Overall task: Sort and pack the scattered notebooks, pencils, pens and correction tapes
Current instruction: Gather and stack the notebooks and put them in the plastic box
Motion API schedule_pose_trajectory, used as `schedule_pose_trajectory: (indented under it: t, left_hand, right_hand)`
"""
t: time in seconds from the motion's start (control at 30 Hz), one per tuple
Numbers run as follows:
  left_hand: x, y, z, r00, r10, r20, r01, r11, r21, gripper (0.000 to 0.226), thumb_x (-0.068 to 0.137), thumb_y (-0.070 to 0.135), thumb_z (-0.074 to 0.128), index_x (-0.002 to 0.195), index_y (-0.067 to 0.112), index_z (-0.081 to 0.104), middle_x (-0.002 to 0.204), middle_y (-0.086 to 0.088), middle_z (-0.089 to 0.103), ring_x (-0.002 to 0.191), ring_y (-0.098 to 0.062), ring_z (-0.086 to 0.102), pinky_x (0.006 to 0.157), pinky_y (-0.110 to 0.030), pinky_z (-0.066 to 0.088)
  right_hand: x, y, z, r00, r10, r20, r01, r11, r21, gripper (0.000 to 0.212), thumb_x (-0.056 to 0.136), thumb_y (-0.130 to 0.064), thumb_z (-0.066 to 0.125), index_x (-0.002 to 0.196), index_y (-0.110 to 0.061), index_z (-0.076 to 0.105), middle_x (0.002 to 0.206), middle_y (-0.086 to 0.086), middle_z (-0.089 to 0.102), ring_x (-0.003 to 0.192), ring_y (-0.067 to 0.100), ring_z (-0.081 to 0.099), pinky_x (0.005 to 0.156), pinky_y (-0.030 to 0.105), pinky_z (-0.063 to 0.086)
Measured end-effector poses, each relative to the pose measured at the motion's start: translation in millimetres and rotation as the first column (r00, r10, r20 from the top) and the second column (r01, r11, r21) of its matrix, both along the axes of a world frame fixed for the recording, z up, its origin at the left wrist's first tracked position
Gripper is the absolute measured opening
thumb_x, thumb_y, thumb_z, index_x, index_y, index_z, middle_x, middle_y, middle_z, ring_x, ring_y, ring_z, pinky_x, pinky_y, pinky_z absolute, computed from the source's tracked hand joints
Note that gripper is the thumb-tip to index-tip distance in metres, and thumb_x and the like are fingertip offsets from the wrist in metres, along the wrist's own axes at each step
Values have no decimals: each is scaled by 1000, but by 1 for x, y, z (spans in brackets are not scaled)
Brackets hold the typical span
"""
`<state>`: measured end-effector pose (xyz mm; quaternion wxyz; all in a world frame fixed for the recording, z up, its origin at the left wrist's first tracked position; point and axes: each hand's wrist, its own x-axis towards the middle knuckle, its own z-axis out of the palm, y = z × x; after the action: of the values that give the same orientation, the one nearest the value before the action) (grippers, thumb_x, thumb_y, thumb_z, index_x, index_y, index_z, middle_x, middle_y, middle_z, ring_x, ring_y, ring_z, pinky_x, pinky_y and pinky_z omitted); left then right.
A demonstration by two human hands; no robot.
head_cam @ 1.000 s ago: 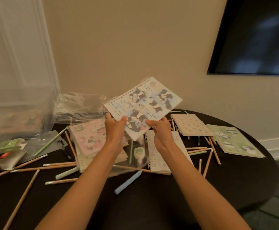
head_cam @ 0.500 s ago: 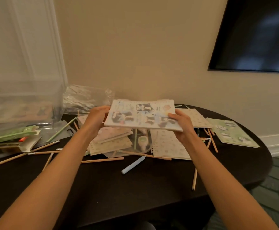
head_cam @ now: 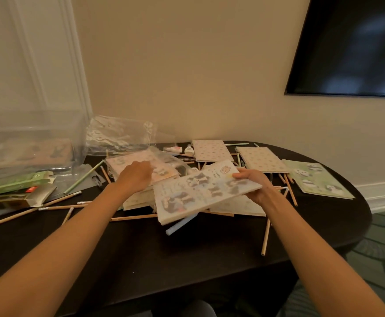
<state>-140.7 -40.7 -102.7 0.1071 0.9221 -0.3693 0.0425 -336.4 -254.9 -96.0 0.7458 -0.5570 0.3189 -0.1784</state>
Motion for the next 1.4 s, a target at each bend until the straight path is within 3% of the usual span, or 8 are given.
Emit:
schedule_pose_trajectory:
  t: [0.2, 0.3, 0.47, 0.63, 0.93, 1.03, 1.13, 1.4]
  left_hand:
    - [-1, -8, 11, 997, 78, -14, -76, 990, 116, 32, 97, 11, 29, 126, 3, 43, 125, -21, 48, 111, -34, 47, 78, -35, 37]
    - [-10, -6, 15, 989, 148, -31, -137, 964, 226, 46, 97, 11, 31, 141, 1, 23, 133, -21, 42, 114, -33, 48, 81, -32, 39]
    - [-25, -1, 18, 987, 159, -12, -148, 941, 304, 37, 95, 2, 34, 131, -5, 37, 127, -20, 48, 95, -26, 50, 76, -29, 39]
    - [-29, 1, 12, 985, 157, 71, -170, 946, 277, 63, 94, -1, 35, 143, -10, -3, 129, -24, 48, 111, -33, 52, 84, -35, 44]
    - [-32, 1, 3, 997, 28, 74, -43, 975, 220, 37, 95, 13, 41, 130, 1, 34, 120, -20, 52, 108, -35, 51, 77, -37, 41]
    - [-28, -4, -2, 998, -1, 58, -9, 985, 174, 31, 97, 16, 36, 125, 5, 39, 117, -18, 54, 106, -34, 52, 74, -37, 38]
    - [-26, -18, -2, 1000, 19, 3, -19, 999, 29, 37, 96, 17, 36, 132, 6, 34, 118, -17, 53, 104, -33, 52, 70, -34, 36]
    - [-9, -39, -2, 997, -36, 63, 50, 968, -246, 33, 101, 19, 32, 130, 15, 45, 121, -12, 58, 108, -32, 53, 79, -40, 41]
  right_hand:
    - [11, 18, -3, 950, -265, 163, 257, 964, 65, 34, 87, 7, 49, 116, -10, 56, 99, 9, 61, 70, 21, 61, 35, 24, 48]
    - [8, 22, -7, 936, -309, 167, 299, 951, 83, 27, 88, 7, 50, 104, -13, 56, 90, 6, 61, 70, 21, 61, 37, 27, 51]
    - [11, 37, -14, 895, -380, 235, 371, 925, 83, 27, 87, 8, 50, 81, -15, 62, 82, 2, 63, 70, 18, 63, 68, 45, 57]
    - [26, 57, -20, 883, -397, 250, 422, 905, -55, 34, 90, 2, 48, 123, -5, 56, 118, 13, 61, 76, 17, 65, 66, 33, 55]
    - [67, 112, -11, 997, 72, 37, -75, 994, 75, 46, 90, 10, 39, 135, 3, 33, 101, 17, 61, 85, 31, 65, 57, 34, 55]
    - [66, 102, -17, 997, 62, 49, -70, 979, 189, 49, 88, 15, 40, 135, 0, 36, 99, 13, 60, 94, 33, 65, 73, 40, 54]
    - [61, 97, -26, 993, 25, 111, -45, 983, 179, 48, 87, 15, 42, 130, -4, 42, 104, 12, 62, 71, 24, 68, 62, 39, 57]
    - [95, 98, -19, 964, 66, 259, -130, 963, 236, 51, 89, 18, 35, 128, -14, 45, 109, 12, 61, 88, 33, 65, 59, 41, 57]
